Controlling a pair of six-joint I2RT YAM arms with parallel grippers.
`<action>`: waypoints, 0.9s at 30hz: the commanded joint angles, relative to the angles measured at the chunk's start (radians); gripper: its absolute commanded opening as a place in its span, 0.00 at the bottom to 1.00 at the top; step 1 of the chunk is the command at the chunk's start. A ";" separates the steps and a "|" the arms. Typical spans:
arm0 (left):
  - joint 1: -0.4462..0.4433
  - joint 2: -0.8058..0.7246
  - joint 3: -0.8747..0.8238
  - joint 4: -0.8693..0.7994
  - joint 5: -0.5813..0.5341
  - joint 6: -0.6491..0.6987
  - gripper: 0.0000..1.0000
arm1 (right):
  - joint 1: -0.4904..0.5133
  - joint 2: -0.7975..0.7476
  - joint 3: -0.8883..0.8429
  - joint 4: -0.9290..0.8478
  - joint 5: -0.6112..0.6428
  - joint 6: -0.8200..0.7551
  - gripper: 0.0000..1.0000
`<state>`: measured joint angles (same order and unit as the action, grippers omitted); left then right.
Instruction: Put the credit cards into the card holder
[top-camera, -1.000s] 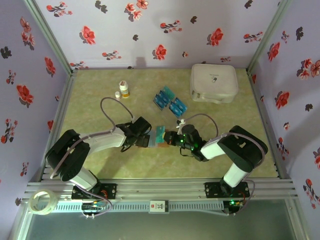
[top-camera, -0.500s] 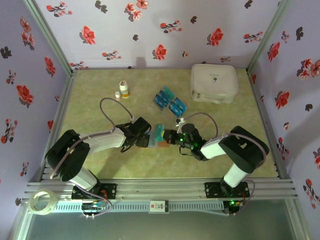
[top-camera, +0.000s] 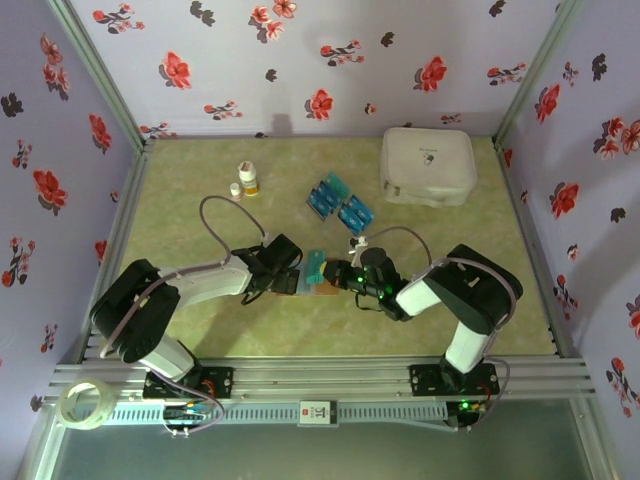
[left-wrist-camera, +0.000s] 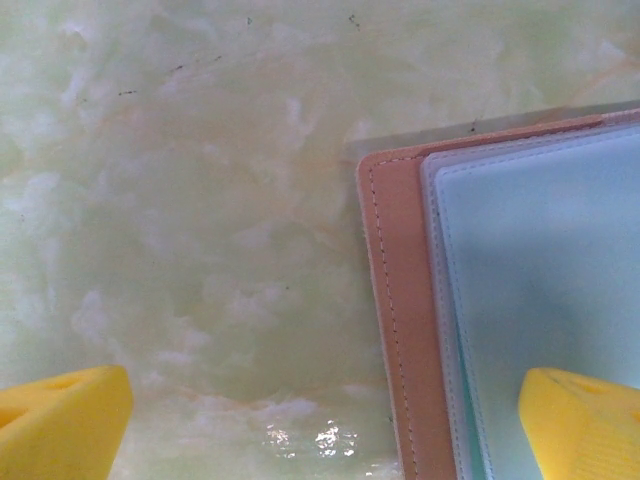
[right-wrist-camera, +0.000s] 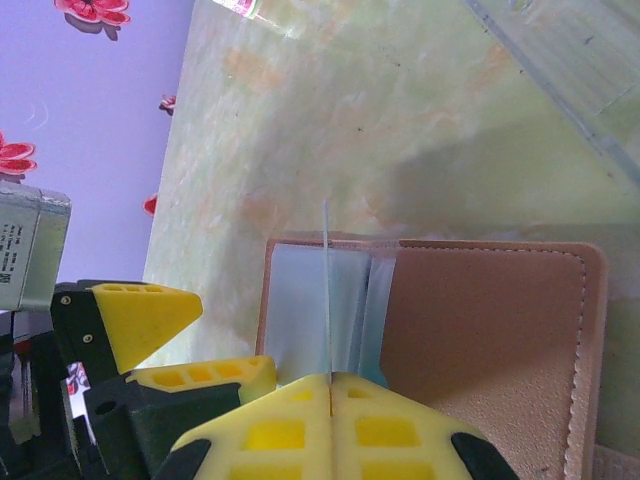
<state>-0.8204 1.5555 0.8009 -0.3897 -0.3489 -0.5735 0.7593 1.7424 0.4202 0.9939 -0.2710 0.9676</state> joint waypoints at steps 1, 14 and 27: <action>-0.008 -0.007 -0.025 -0.025 -0.036 -0.015 1.00 | -0.005 0.025 0.010 0.075 -0.016 0.025 0.00; -0.008 -0.009 -0.023 -0.025 -0.036 -0.015 1.00 | -0.005 0.069 -0.006 0.147 -0.028 0.054 0.00; -0.008 -0.012 -0.023 -0.026 -0.037 -0.014 1.00 | -0.002 0.101 -0.026 0.184 -0.033 0.065 0.00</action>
<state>-0.8204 1.5539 0.8001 -0.3893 -0.3489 -0.5735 0.7593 1.8202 0.4080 1.1301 -0.2928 1.0126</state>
